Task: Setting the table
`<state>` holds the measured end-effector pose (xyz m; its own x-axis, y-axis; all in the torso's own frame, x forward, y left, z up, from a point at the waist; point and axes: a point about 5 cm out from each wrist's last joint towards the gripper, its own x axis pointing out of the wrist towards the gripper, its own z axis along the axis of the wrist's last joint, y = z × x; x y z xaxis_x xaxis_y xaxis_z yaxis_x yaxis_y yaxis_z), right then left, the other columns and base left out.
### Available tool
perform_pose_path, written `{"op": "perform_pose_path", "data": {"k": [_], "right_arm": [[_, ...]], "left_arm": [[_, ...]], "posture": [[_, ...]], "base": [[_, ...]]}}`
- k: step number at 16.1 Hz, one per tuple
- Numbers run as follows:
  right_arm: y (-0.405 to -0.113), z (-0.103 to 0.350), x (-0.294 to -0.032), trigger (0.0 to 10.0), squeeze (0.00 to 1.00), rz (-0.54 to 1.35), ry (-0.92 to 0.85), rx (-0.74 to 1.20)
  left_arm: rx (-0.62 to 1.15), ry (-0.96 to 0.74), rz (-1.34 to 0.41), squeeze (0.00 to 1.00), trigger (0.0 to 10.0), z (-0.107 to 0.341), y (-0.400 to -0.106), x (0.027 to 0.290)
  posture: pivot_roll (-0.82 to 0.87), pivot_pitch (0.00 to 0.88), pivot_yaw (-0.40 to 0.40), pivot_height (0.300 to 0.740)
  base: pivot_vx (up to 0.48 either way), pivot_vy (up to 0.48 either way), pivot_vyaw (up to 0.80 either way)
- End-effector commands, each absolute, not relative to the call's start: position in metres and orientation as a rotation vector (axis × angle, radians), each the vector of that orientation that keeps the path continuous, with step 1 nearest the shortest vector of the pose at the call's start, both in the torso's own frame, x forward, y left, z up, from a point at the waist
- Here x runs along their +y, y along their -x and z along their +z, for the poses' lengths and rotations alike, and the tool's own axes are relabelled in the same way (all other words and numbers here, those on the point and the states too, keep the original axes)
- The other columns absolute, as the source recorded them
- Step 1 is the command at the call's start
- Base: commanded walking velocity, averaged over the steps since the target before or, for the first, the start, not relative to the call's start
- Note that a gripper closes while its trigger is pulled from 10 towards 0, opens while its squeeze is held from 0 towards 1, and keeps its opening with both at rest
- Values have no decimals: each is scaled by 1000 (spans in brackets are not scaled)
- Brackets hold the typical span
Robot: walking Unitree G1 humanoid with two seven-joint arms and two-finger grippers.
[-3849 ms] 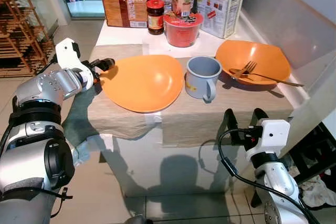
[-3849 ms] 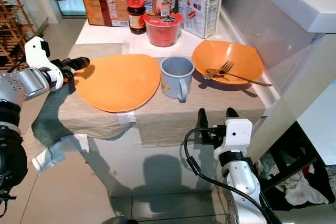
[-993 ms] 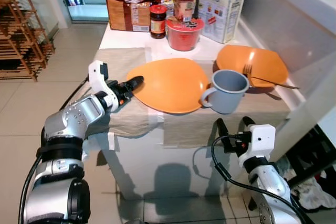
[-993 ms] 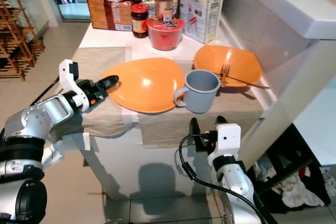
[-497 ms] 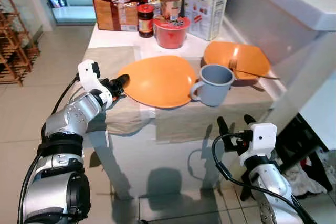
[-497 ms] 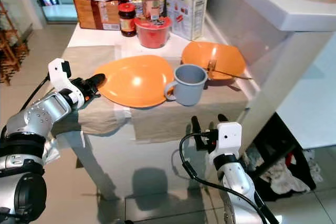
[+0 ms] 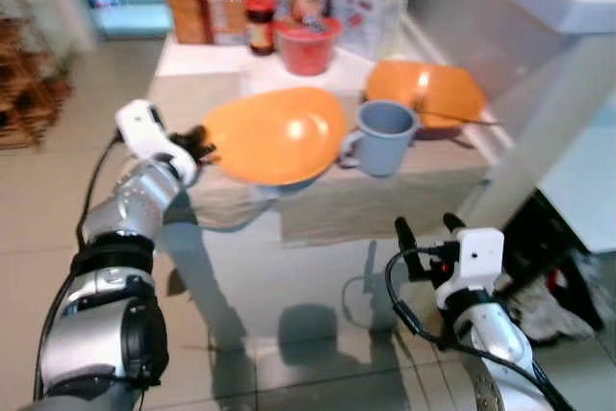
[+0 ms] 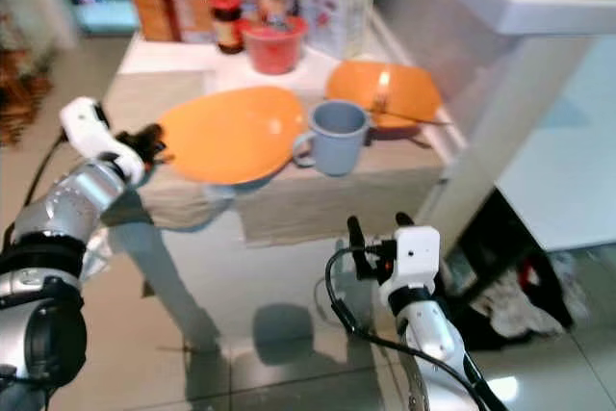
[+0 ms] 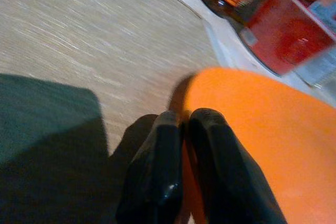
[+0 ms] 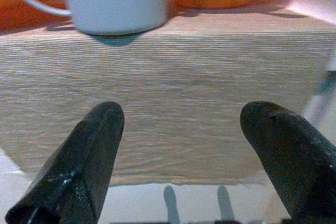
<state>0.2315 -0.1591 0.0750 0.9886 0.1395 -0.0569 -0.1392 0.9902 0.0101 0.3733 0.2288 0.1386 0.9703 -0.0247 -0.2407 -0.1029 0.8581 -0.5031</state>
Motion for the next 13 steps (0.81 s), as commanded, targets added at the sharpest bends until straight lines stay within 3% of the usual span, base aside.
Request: {"op": "perform_pose_path", "data": {"k": [1,5,10,13], "right_arm": [[-233,81,-159,10000,0,138,-2,42],[-232,84,-157,10000,0,143,-1,40],[-230,85,-156,10000,0,143,-4,44],[-229,84,-157,10000,0,142,-2,48]], "left_arm": [[401,524,185,0,0,99,-357,239],[324,486,327,0,0,109,-359,258],[255,291,529,0,0,122,-356,282],[171,197,489,0,0,141,-363,278]], "posture": [[-66,0,-10,740],[-65,0,-11,740],[-65,0,-10,740],[-64,0,-13,740]], "base": [[0,0,0],[0,0,0],[0,0,0],[0,0,0]]}}
